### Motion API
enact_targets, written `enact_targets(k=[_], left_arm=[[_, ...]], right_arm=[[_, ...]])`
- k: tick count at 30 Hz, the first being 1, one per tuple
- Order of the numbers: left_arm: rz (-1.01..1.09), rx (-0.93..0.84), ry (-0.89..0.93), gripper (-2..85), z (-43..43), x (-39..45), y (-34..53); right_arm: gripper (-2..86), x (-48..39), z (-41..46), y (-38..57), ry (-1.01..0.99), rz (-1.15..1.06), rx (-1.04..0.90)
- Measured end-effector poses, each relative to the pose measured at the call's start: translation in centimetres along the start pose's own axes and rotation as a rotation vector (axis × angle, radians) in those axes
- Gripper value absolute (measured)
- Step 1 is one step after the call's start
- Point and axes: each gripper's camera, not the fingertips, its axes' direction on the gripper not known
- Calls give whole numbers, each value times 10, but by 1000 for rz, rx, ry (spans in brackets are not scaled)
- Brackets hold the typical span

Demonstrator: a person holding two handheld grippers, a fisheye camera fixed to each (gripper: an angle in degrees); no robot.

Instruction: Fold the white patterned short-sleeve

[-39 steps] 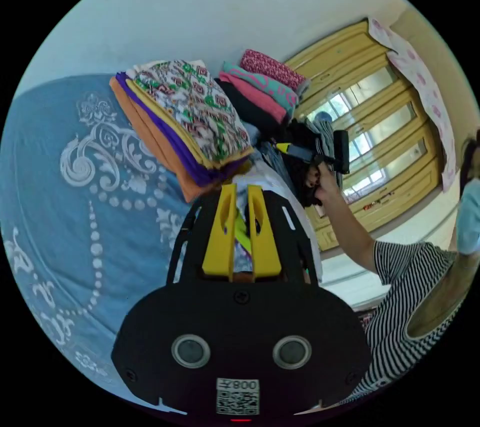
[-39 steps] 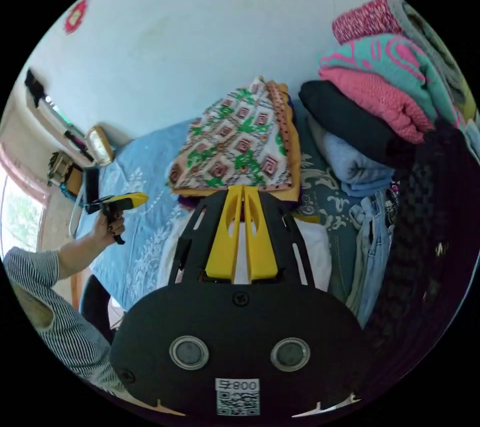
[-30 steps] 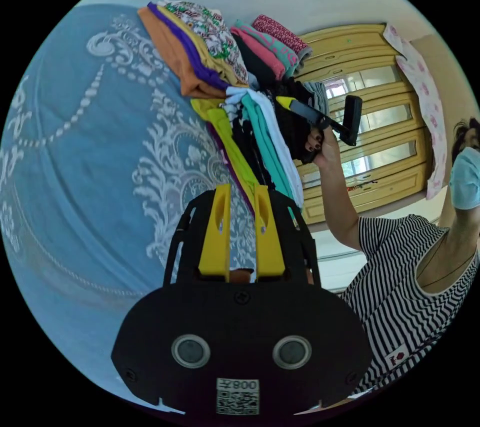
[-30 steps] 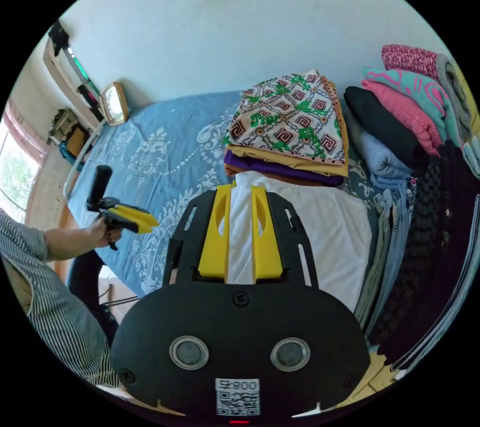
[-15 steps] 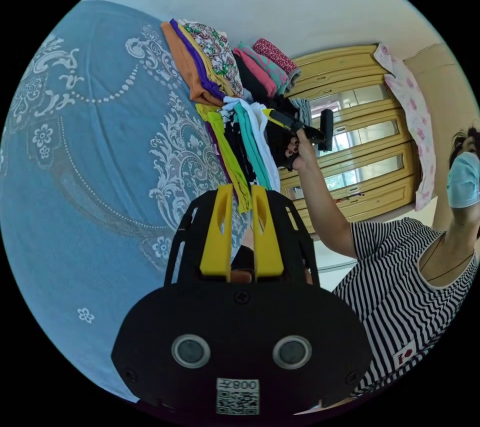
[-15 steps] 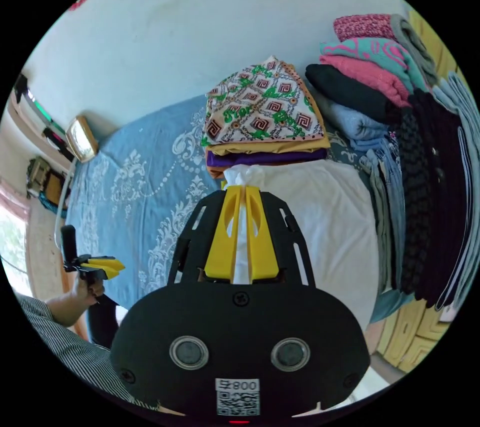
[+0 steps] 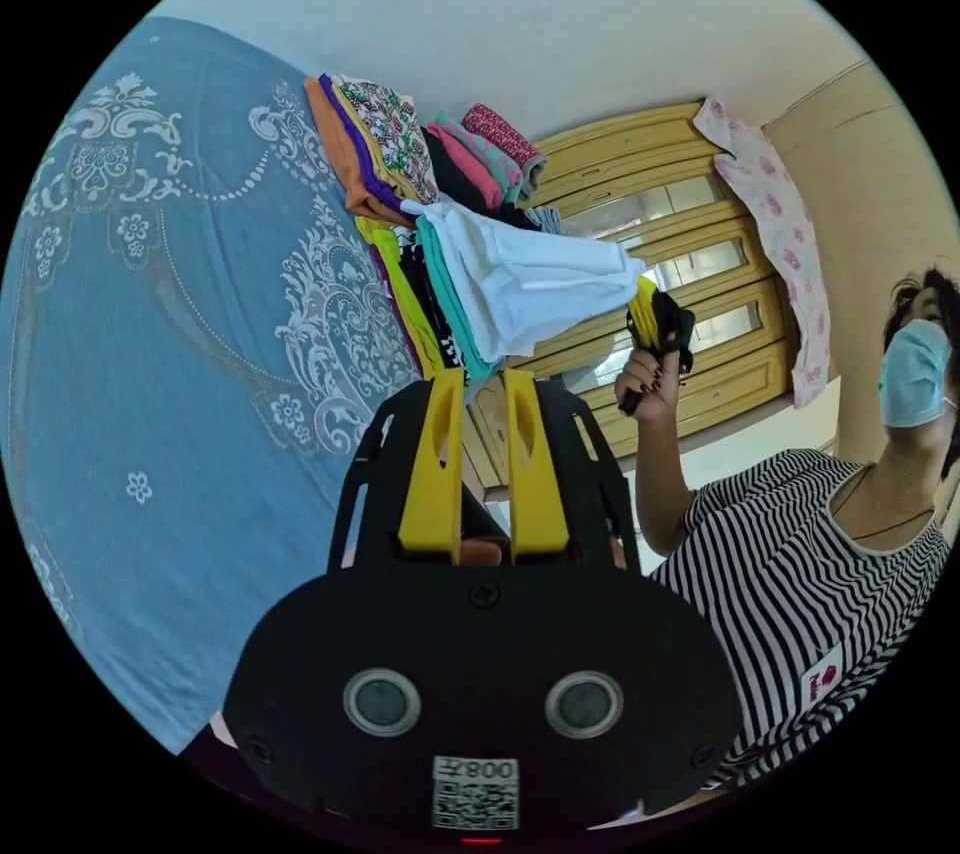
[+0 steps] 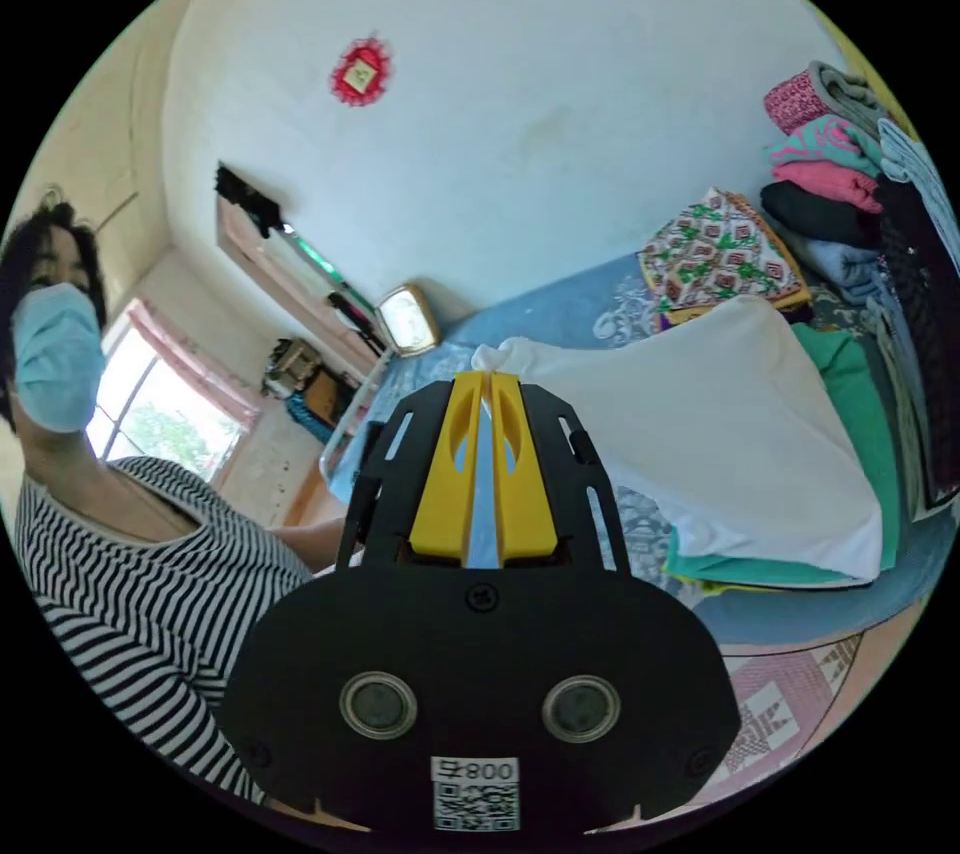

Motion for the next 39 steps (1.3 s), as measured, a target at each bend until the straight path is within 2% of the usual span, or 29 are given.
enact_targets(k=[4, 12, 17, 24, 30, 33, 39], left_arm=[[-3, 14, 19, 75, -5, -15, 28], [-42, 47, 96, 81, 0, -65, 52], [-114, 9, 173, 99, 27, -118, 41], [-283, -68, 155, 117, 61, -202, 48], [-396, -68, 212, 121, 82, -267, 61], [-433, -67, 237, 111, 91, -296, 69], [-377, -98, 220, 32, 81, -330, 97]], right_arm=[[10, -25, -60, -5, -117, -10, 44], [11, -53, -166, -31, -119, -73, 71], [10, -40, -211, -50, -108, -57, 90], [10, -9, -263, -100, -142, -43, 129], [11, 12, -302, -143, -167, -51, 148], [11, 21, -319, -161, -179, -49, 162], [11, 37, -347, -189, -183, -36, 180]])
